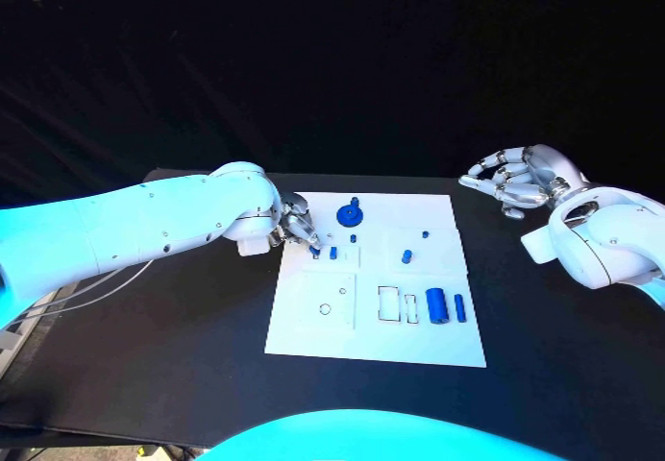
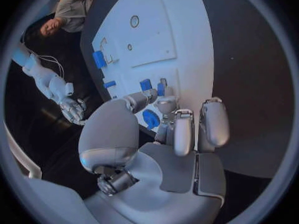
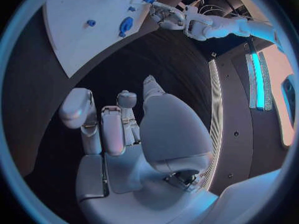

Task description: Assemble the parts on the task board

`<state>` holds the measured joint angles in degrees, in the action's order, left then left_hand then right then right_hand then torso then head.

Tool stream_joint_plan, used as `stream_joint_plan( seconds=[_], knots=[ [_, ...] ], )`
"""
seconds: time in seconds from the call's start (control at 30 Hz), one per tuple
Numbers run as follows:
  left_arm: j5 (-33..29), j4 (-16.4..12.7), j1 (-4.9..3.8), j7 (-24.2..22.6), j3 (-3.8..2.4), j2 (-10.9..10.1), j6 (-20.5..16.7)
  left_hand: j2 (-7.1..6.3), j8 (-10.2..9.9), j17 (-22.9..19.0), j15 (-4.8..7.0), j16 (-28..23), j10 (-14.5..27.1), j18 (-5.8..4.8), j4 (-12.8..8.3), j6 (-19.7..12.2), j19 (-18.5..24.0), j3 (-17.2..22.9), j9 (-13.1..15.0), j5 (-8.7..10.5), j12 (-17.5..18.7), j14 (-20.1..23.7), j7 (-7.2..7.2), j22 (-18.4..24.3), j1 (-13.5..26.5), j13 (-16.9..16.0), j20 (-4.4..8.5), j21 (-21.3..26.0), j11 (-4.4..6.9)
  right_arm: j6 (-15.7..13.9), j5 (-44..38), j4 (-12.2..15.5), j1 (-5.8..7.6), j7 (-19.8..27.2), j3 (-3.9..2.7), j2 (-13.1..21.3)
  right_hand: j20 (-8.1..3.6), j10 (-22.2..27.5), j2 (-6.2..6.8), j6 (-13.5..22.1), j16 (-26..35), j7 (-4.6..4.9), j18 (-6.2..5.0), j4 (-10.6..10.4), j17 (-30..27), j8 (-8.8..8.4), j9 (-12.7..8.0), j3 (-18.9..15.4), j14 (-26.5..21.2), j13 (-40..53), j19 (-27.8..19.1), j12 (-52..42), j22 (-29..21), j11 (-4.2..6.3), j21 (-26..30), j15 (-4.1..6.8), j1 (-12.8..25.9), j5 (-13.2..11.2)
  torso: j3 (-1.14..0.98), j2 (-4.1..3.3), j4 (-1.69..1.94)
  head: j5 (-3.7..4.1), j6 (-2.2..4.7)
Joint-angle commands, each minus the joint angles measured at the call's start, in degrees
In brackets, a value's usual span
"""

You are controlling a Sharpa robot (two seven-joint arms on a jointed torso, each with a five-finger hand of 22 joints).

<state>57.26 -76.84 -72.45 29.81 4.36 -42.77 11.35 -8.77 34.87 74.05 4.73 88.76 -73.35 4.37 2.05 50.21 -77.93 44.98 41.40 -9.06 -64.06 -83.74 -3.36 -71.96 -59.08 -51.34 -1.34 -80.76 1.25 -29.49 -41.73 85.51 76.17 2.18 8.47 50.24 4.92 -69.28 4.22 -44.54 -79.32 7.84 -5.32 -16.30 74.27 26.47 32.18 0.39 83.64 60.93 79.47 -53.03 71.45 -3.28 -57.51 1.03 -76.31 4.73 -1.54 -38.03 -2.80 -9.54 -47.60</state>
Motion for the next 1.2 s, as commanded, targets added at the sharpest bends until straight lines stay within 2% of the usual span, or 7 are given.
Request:
stream_joint_plan(
  seconds=[0.03, 0.7, 1.2],
  knots=[
    [0.73, -0.08, 0.03, 0.10, 0.02, 0.28, 0.45, 1.44, 6.42, 15.27, 0.66, 0.82, -4.46, -0.61, -1.86, 5.40, -1.89, 6.37, 9.10, -4.08, -0.09, -6.06, 2.31, -1.10, -0.09, 0.31, 0.07, -1.13, 1.57, 0.04, -0.12, 0.08, -0.04, 0.21, -0.01, 0.02, -0.16, 2.25, -0.99, 0.20, 0.52, -0.16, -1.04, -0.15, 1.29, -0.96, 0.78, -2.05, 2.22, -0.36, -1.08, 0.42, -0.28, 0.29, 0.77, 0.21, 0.48, -0.50, 0.00, 0.03, -0.02, -0.06, -0.09],
    [2.94, 0.38, 0.63, 0.53, 0.17, 0.60, 0.96, 1.49, 6.47, 15.03, 0.71, 0.68, -4.43, -0.61, -1.85, 5.48, -1.89, 6.35, 9.15, -4.05, 0.14, -5.99, 2.36, -1.09, -0.01, 0.67, 0.12, -1.13, 1.61, 0.23, -0.12, 0.06, -0.06, 0.37, -0.01, 0.05, -0.16, 2.20, -1.01, 0.18, 0.54, -0.17, -1.03, -0.15, 1.30, -0.97, 0.79, -2.09, 2.23, -0.38, -1.05, 0.40, -0.28, 0.30, 0.77, 0.22, 0.47, -0.50, 0.01, 0.02, 0.02, 0.05, -0.31],
    [2.52, 0.26, 0.80, 0.67, 0.20, 0.66, 2.97, 1.54, 6.51, 15.16, 0.76, 0.75, -4.34, -0.64, -1.87, 5.52, -1.98, 6.34, 9.22, -3.99, 0.49, -6.03, 2.42, -1.22, 0.08, 1.20, 0.18, -1.19, 1.67, 0.37, -0.12, 0.01, -0.07, 0.37, -0.01, 0.04, -0.17, 2.14, -1.04, 0.14, 0.53, -0.18, -1.00, -0.16, 1.35, -0.97, 0.81, -2.14, 2.26, -0.47, -0.96, 0.44, -0.24, 0.31, 0.69, 0.23, 0.46, -0.50, -0.03, 0.04, -0.01, 0.01, -0.53]
  ],
)
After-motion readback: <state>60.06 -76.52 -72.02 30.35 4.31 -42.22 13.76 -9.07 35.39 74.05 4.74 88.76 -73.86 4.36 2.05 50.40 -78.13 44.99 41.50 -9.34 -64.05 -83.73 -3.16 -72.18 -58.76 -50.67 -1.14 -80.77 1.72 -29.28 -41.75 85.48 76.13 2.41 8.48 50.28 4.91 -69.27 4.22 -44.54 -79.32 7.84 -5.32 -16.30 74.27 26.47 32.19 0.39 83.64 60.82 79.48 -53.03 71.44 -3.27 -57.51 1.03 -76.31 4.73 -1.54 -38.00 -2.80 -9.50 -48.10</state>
